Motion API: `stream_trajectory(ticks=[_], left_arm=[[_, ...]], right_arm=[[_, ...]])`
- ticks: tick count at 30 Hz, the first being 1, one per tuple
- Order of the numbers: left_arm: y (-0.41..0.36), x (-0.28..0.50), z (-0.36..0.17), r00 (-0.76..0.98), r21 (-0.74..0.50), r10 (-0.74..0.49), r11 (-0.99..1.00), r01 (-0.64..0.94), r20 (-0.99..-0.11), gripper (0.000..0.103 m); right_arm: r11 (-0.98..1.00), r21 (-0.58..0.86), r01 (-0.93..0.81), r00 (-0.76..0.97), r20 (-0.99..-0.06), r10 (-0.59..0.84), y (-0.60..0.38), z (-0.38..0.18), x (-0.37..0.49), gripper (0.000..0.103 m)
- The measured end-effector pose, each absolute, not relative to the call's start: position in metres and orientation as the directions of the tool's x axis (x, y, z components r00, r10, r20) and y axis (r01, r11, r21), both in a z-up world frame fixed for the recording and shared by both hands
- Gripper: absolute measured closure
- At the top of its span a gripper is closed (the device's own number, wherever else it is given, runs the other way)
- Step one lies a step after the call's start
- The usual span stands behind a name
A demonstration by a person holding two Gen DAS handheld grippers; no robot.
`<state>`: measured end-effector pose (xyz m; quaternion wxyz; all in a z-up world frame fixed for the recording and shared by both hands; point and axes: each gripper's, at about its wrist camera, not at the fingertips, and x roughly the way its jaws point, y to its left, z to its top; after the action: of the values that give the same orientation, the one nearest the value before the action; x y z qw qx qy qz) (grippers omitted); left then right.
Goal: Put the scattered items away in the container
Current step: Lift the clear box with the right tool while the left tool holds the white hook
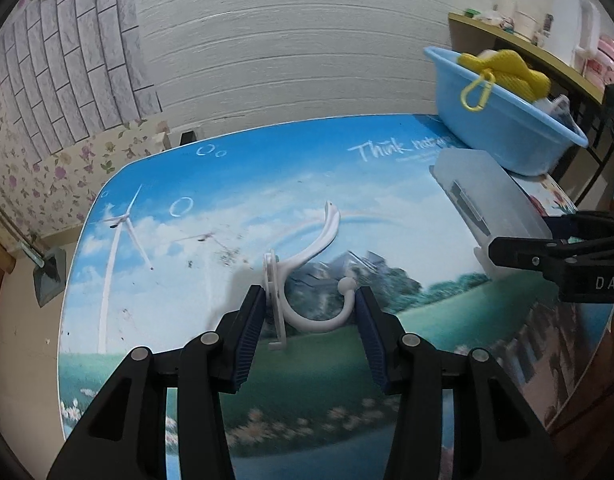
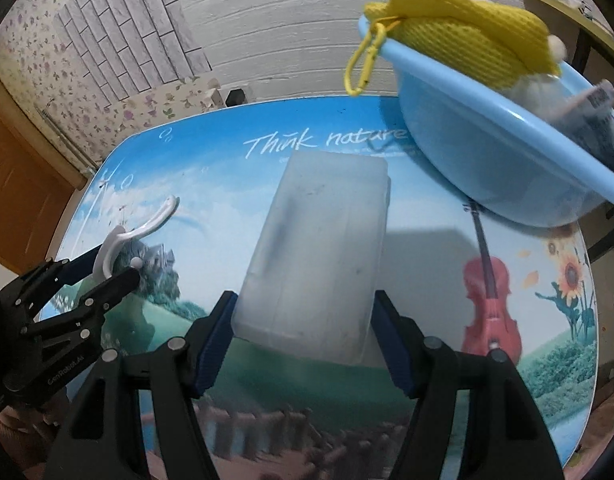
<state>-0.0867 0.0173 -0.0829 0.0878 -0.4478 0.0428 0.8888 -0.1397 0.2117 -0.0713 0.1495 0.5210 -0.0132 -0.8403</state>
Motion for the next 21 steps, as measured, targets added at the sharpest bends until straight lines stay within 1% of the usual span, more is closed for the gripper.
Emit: stream_trajectory(ticks=[4, 7, 11, 16, 21], left_arm=[[0.026, -0.077, -0.082, -0.582, -0.002, 0.122, -0.979, -0.202, -0.804, 0.057], [0.030, -0.070, -0.081, -0.584, -0.005, 0.121, -0.980, -0.197, -0.803, 0.057], [0.032, -0.061, -0.078, -0.598, -0.051, 0.156, -0.981, -0.188, -0.786, 0.057], [0.042, -0.057, -0.081, -0.589, -0.035, 0.146, -0.980, -0.197, -0.795, 0.057], [0.057, -0.050, -0.082, -0.576, -0.024, 0.165, -0.969, -0.244, -0.801, 0.057]], right_arm=[[-0.940, 0.169, 0.297, -0.413, -0.865, -0.286, 0.227, -0.073, -0.136, 0.037], [-0.935, 0.176, 0.307, -0.418, -0.858, -0.298, 0.243, -0.072, -0.129, 0.037], [-0.929, 0.182, 0.322, -0.431, -0.845, -0.315, 0.260, -0.072, -0.120, 0.037], [-0.915, 0.156, 0.372, -0.452, -0.831, -0.325, 0.270, -0.072, -0.100, 0.037], [-0.891, 0.181, 0.415, -0.436, -0.820, -0.370, 0.287, -0.072, -0.085, 0.037]])
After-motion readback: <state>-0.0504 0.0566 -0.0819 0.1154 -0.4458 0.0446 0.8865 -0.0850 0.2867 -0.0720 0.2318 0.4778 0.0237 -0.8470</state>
